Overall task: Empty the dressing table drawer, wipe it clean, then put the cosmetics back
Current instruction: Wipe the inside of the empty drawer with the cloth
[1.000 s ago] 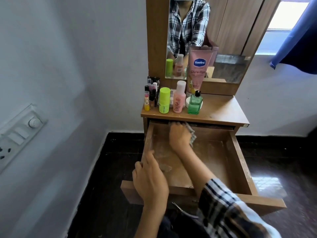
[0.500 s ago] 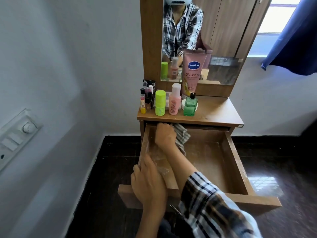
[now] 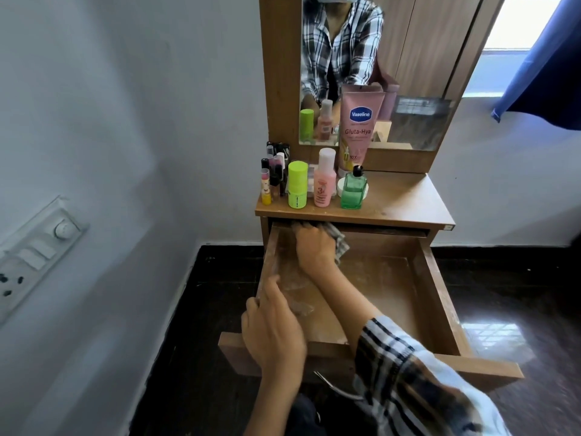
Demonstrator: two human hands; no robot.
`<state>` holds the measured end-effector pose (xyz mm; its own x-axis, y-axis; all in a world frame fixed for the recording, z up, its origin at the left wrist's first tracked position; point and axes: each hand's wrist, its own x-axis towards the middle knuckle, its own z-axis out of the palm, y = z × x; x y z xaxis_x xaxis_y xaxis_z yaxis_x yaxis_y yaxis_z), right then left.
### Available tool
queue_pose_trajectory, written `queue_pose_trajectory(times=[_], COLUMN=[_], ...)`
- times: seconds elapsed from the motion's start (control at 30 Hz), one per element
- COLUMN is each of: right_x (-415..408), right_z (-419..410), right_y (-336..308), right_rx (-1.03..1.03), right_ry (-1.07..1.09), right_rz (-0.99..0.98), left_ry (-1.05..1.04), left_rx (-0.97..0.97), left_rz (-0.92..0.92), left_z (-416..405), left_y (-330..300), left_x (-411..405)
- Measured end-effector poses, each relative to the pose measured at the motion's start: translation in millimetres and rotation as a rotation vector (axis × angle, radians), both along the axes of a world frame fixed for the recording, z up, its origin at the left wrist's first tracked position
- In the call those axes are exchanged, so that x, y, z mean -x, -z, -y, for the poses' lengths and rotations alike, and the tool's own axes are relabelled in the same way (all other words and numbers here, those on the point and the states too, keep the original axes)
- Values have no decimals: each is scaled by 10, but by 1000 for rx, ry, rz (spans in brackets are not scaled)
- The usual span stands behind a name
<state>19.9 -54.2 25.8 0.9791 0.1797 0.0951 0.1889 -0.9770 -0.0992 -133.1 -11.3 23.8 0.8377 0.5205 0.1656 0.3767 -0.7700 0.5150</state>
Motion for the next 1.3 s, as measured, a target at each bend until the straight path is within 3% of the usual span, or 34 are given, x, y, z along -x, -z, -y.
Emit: queue_pose_trajectory(times=[0.3, 0.53, 0.73, 0.97, 1.3], right_x=[56, -5, -73, -80, -62], right_z=[887, 1407, 1428, 1441, 1097], right_y=[-28, -30, -38, -48, -82], right_rx=[-56, 76, 137, 0, -122], right_ry=[204, 387, 457, 592, 379], right_rz=[-15, -25, -71, -141, -126], left_ry=[-13, -10, 2, 17, 18], left_rx=[-9, 18, 31, 21, -3], left_rz=[45, 53, 87, 137, 186], left_z=[6, 3, 6, -17, 2], left_y=[21, 10, 25, 103, 93], left_x=[-3, 0, -4, -39, -56])
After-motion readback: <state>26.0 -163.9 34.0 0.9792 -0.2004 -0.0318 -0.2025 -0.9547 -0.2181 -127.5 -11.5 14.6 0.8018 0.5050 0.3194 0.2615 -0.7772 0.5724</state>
